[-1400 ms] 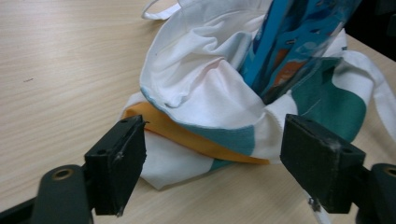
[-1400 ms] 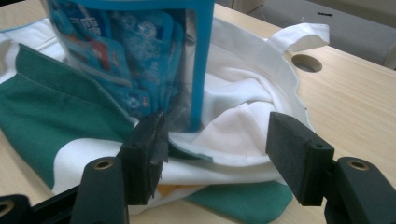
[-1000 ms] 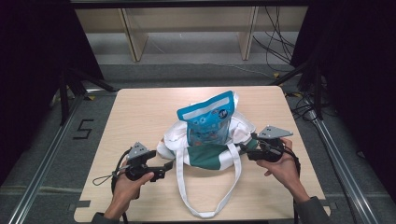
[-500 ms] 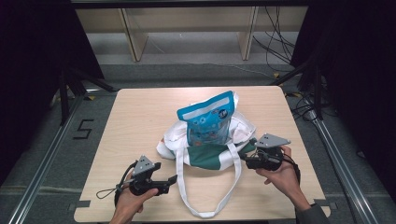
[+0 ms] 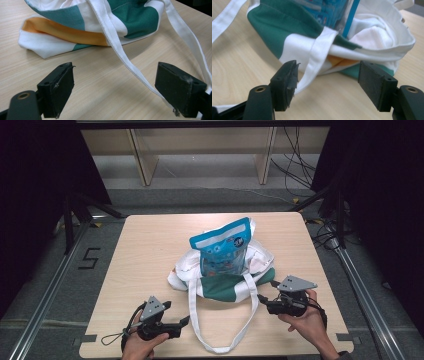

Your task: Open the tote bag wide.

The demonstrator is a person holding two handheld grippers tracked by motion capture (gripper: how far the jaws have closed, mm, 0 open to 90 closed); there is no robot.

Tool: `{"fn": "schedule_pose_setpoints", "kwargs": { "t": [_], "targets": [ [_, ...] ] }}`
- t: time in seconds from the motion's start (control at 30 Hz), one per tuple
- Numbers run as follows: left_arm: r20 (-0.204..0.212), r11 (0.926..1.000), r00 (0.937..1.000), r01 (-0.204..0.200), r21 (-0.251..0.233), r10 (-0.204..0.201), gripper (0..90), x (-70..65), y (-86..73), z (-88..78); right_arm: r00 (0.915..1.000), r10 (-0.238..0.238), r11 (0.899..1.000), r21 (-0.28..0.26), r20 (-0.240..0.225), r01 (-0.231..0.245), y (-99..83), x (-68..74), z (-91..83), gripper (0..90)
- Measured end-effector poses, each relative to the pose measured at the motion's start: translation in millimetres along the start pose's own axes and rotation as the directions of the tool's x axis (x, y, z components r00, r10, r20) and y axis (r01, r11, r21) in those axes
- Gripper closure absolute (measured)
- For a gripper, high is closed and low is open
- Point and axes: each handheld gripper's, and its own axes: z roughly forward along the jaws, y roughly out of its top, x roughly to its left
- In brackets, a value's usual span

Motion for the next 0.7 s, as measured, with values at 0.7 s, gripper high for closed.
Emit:
{"fn": "schedule_pose_setpoints", "kwargs": {
  "t": [0.7],
  "targets": [
    [0.038, 0.997, 0.9975, -0.061, 0.047, 0.059, 14.8, -20.5, -13.9, -4.7, 0.9984, 0.033, 0.997, 0.076, -0.045, -0.03, -44.3, 27.8, -16.2, 30.0]
  ]
}}
